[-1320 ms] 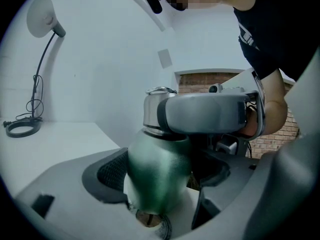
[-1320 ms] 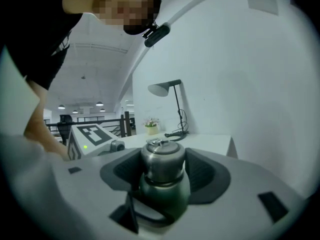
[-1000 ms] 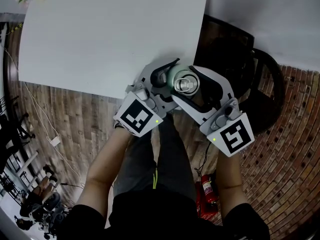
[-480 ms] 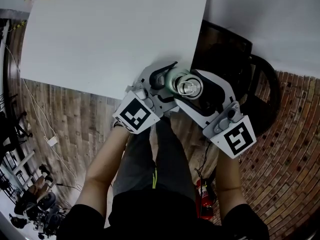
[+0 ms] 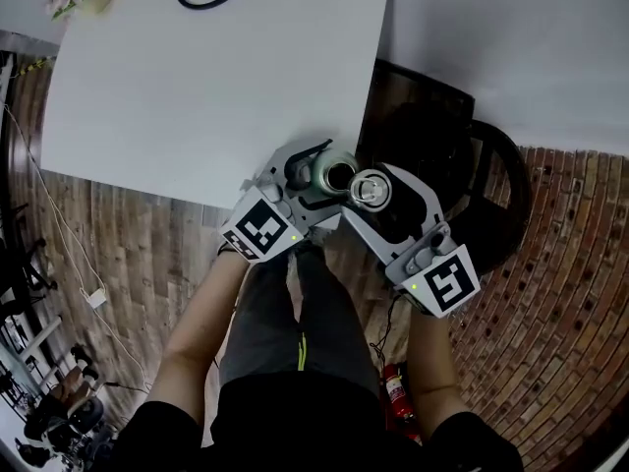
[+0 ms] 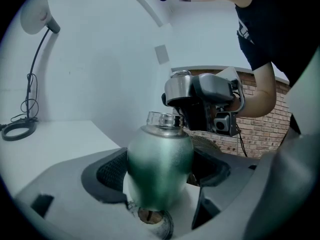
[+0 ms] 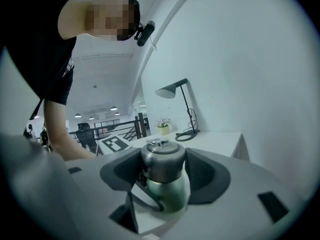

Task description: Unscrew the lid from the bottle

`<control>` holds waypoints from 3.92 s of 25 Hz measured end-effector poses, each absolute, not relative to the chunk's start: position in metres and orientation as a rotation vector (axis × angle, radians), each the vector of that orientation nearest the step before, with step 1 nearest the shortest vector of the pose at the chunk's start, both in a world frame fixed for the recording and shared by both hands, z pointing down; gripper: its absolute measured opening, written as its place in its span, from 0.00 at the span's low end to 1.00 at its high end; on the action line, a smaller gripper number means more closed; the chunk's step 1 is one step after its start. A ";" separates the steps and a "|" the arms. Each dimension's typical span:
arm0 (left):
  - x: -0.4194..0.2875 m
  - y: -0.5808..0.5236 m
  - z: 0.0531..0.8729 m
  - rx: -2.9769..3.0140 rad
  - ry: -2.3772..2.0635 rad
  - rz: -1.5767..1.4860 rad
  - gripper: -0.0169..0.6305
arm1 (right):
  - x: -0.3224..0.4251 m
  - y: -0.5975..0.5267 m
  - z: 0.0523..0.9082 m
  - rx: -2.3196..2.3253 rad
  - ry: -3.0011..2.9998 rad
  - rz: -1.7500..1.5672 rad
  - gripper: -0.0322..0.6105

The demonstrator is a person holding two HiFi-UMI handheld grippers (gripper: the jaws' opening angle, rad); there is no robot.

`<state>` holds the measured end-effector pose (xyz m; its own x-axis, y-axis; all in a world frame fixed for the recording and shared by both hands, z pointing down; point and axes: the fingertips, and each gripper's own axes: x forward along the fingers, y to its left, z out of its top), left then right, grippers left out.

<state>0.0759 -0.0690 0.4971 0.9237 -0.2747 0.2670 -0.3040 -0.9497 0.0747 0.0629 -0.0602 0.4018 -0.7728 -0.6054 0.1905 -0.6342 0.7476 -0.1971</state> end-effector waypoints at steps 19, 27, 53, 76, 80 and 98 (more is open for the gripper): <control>-0.003 -0.062 0.464 2.875 -0.592 0.446 0.61 | 0.082 -0.059 0.362 1.252 -2.691 0.382 0.47; -0.028 -0.055 0.453 2.805 -0.685 0.485 0.61 | 0.110 -0.057 0.334 1.399 -2.593 0.317 0.46; -0.071 -0.100 0.306 2.873 -1.034 0.315 0.06 | 0.157 -0.068 0.231 1.675 -2.560 0.177 0.47; -0.126 -0.063 0.205 2.894 -1.494 0.144 0.06 | 0.229 -0.045 0.221 1.881 -2.469 0.257 0.46; -0.128 -0.055 0.204 2.842 -1.524 0.107 0.06 | 0.227 -0.041 0.221 1.898 -2.477 0.242 0.46; -0.131 -0.033 0.207 2.827 -1.528 0.101 0.06 | 0.212 -0.030 0.224 1.855 -2.470 0.187 0.46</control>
<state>-0.1305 -0.0335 0.2067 0.5470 -0.8369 0.0204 -0.8323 -0.5463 -0.0942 0.2125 -0.0297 0.2236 -0.2808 -0.9535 0.1094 -0.9591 0.2746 -0.0683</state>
